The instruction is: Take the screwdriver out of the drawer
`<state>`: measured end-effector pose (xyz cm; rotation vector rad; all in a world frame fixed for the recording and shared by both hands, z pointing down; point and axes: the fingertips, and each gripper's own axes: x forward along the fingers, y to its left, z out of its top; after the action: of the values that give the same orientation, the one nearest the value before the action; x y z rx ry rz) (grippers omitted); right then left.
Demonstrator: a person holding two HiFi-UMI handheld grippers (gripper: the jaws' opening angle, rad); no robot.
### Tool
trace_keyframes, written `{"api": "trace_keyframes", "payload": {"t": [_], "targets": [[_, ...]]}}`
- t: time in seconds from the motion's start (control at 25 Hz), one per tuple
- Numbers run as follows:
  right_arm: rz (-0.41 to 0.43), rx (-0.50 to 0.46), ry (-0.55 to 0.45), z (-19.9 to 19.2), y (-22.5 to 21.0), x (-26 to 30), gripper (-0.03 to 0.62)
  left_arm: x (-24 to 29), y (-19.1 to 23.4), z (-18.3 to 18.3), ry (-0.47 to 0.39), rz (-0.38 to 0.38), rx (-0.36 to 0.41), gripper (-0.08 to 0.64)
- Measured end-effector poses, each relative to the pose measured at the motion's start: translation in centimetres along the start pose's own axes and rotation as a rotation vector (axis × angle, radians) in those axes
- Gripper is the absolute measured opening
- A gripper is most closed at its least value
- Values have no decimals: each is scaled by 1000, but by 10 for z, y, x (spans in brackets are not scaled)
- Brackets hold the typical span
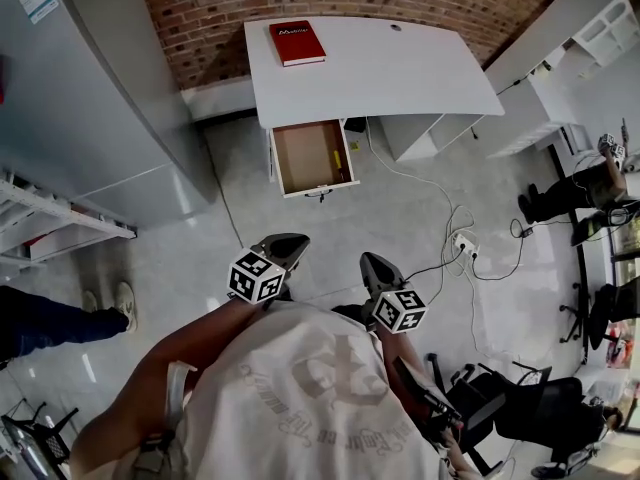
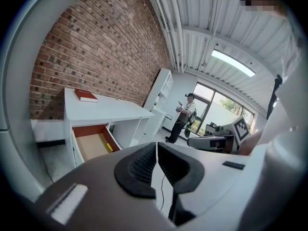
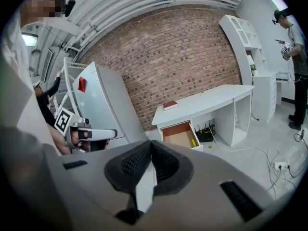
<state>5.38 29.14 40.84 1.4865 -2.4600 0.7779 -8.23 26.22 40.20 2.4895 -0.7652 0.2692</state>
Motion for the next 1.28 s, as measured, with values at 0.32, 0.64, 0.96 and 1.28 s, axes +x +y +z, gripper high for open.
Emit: {"api": "trace_keyframes", "payload": {"t": [0.32,0.64,0.96,1.28], "targets": [[-18,1,9,6,5,18,6,-11,21,7,-10,14,-12,15],[-41,3,15,5,0,17,6,-10,25,10,-17,10,-13,15],[-41,-9,18,5,3,23,6,-11,41,9,-16,34,-39,15],[-28,42,32,0,-16,35,6,-7,51,6,6,65,-52,15]]}}
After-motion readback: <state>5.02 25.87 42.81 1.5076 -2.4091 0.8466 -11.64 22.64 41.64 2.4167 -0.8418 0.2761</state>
